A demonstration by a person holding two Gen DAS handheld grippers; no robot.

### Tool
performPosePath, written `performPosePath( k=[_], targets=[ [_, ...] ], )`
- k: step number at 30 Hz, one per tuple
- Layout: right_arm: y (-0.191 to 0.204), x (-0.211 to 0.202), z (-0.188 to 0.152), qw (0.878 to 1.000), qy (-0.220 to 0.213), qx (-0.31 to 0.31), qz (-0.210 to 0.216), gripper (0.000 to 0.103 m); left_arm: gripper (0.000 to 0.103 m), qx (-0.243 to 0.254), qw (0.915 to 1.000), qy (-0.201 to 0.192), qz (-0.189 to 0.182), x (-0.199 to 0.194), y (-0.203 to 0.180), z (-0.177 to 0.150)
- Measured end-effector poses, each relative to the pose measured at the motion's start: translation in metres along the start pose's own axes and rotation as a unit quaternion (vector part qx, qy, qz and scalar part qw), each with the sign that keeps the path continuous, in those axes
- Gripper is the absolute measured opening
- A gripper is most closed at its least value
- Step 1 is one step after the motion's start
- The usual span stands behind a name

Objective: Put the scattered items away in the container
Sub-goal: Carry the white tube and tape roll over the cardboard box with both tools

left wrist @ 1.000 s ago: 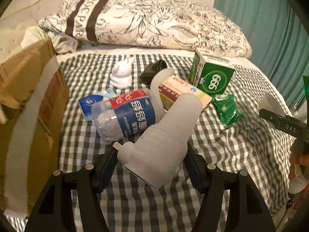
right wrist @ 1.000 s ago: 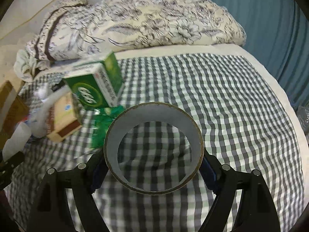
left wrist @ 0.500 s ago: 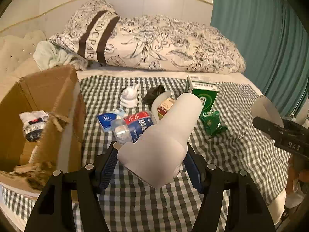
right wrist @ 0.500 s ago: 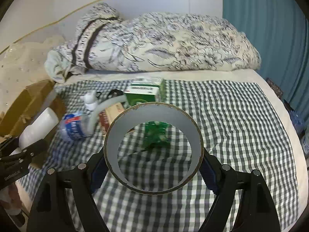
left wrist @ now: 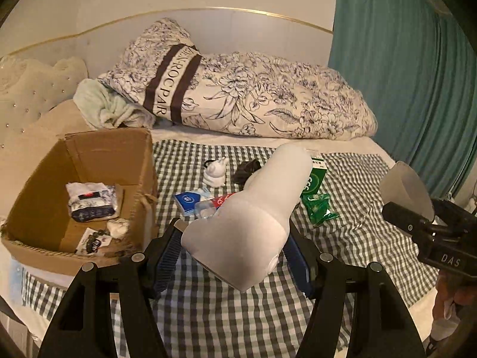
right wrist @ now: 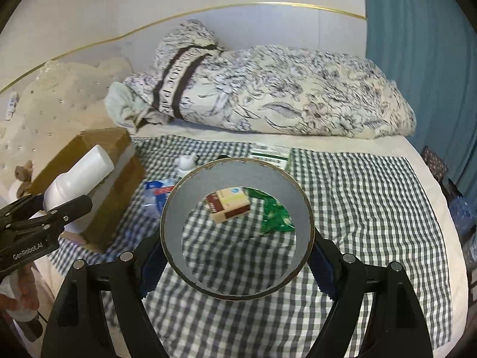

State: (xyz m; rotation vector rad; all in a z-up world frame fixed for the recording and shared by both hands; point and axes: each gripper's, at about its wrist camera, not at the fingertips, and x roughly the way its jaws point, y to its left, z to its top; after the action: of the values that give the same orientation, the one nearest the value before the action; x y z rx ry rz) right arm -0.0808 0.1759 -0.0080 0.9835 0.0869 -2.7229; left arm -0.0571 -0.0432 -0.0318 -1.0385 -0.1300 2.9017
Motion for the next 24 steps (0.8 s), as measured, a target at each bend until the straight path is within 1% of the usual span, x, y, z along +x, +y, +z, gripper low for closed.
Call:
performPosePath(
  k=[7,13,19,24],
  targets=[
    [0.030,-0.014,0.001,1.000,-0.009,-0.023,0.018,0.082,0.067,-0.024,0.9996,-0.011,0.013,-0.021,0.023,0.002],
    [0.049,-0.017,0.001,0.999,-0.008,-0.038,0.033,0.082,0.067,-0.038,0.9989,-0.016,0.022,-0.031,0.044,0.004],
    [0.068,-0.009,0.006,0.998,-0.001,-0.051,0.042,0.082,0.067,-0.055,0.9978,-0.016,0.033,-0.033,0.070,0.005],
    [0.090,0.006,0.015,0.996,0.006,-0.064,0.058,0.082,0.067,-0.073,0.9962,-0.010,0.046,-0.029,0.096,0.006]
  ],
)
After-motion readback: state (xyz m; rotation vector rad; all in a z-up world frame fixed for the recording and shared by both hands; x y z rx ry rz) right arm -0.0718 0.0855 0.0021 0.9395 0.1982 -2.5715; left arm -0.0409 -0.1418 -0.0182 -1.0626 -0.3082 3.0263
